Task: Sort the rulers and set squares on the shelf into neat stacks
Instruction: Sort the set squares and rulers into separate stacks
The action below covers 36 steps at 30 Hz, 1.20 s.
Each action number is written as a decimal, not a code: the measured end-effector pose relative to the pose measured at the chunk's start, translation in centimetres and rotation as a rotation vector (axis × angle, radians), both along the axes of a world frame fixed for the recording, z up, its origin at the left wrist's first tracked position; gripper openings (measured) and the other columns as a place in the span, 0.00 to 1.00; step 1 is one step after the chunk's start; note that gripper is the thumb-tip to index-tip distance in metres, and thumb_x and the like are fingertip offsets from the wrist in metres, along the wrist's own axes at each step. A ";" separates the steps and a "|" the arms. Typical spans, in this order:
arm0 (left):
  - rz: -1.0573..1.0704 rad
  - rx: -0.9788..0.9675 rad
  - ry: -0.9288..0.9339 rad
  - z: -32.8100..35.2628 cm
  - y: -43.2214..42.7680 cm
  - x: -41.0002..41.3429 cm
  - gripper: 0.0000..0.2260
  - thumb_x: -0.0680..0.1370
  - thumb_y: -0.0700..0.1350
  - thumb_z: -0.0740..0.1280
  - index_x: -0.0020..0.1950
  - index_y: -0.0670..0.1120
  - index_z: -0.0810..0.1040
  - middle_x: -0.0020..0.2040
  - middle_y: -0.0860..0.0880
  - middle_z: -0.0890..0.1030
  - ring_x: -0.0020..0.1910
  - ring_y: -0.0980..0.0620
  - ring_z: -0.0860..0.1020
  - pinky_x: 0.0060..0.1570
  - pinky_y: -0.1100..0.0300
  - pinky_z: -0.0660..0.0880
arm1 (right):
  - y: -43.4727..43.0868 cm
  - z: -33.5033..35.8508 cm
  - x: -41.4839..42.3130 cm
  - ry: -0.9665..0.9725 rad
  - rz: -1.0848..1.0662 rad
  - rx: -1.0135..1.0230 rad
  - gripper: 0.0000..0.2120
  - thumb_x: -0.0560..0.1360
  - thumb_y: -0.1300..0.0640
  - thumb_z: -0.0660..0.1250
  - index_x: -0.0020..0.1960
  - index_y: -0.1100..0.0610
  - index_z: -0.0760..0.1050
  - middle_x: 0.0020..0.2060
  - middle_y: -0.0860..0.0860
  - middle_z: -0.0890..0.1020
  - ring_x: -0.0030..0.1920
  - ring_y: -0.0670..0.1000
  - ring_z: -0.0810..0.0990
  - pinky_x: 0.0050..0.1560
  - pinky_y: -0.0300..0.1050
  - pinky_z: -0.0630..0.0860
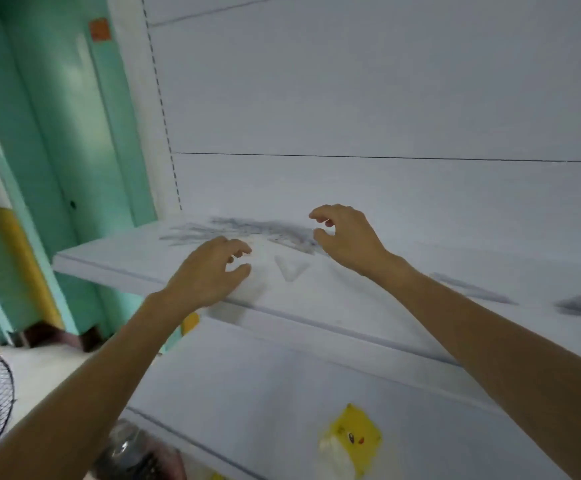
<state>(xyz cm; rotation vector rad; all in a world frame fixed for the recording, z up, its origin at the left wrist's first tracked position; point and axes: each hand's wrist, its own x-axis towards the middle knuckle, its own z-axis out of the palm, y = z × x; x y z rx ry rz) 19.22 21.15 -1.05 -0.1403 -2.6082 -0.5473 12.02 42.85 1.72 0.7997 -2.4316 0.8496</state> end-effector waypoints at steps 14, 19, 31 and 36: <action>0.046 -0.023 -0.055 -1.0 -20.6 -0.1 0.13 0.77 0.44 0.64 0.61 0.48 0.75 0.56 0.47 0.77 0.50 0.54 0.72 0.54 0.61 0.68 | -20.9 -2.1 -4.5 -0.153 0.053 0.073 0.13 0.74 0.58 0.63 0.59 0.58 0.74 0.54 0.54 0.79 0.52 0.53 0.77 0.53 0.44 0.72; -0.019 -0.039 -0.108 -1.4 -23.7 -3.0 0.13 0.77 0.45 0.64 0.62 0.49 0.74 0.56 0.48 0.76 0.53 0.52 0.74 0.55 0.59 0.69 | -22.5 -1.8 -7.3 -0.085 -0.014 0.068 0.11 0.73 0.60 0.64 0.55 0.57 0.76 0.50 0.53 0.80 0.48 0.51 0.77 0.51 0.45 0.73; -0.094 -0.033 -0.137 -2.4 -25.4 -14.9 0.15 0.76 0.52 0.65 0.61 0.50 0.74 0.58 0.50 0.75 0.57 0.51 0.72 0.57 0.59 0.67 | -23.7 -1.5 -17.3 -0.176 -0.016 0.260 0.13 0.74 0.57 0.67 0.57 0.59 0.75 0.53 0.54 0.79 0.50 0.51 0.77 0.54 0.44 0.74; -0.114 -0.027 -0.200 -2.6 -26.1 -18.8 0.22 0.74 0.56 0.66 0.66 0.51 0.70 0.60 0.54 0.74 0.58 0.54 0.71 0.58 0.59 0.67 | -26.8 -2.4 -20.3 -0.328 0.079 0.268 0.12 0.72 0.55 0.68 0.55 0.56 0.77 0.48 0.50 0.79 0.47 0.47 0.77 0.43 0.33 0.69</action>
